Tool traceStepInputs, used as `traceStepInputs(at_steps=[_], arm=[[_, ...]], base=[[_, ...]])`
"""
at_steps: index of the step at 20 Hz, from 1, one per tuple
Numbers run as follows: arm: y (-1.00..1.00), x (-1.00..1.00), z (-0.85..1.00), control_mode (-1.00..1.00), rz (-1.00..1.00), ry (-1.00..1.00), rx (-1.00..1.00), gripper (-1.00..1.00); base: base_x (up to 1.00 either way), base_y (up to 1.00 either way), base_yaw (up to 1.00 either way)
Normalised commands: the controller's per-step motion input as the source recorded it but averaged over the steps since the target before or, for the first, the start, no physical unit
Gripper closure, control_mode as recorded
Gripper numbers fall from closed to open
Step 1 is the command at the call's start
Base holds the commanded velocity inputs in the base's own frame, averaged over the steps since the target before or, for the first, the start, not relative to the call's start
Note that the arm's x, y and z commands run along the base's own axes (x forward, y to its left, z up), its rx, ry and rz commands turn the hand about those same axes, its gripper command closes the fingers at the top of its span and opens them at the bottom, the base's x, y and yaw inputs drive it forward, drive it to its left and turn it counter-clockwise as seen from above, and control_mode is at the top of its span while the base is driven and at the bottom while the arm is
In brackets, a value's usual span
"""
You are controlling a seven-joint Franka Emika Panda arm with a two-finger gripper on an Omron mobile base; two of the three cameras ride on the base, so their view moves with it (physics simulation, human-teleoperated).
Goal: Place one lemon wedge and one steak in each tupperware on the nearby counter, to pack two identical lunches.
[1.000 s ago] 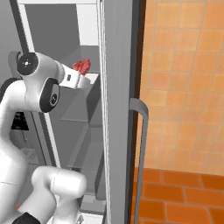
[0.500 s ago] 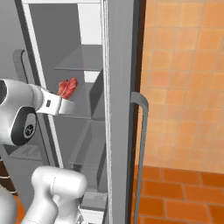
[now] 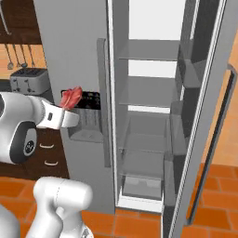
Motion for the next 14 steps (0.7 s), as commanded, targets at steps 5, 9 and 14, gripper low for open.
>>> traceStepInputs(at_steps=[5,9,14], arm=[[0.0,0.0,0.0,1.0,0.0,0.0,0.0,1.0],[0.0,0.0,0.0,1.0,0.0,0.0,0.0,1.0],[0.0,0.0,0.0,1.0,0.0,0.0,0.0,1.0]], base=[[-0.5,1.0,0.16],[-0.32,1.0,0.19],[-0.24,1.0,0.41]])
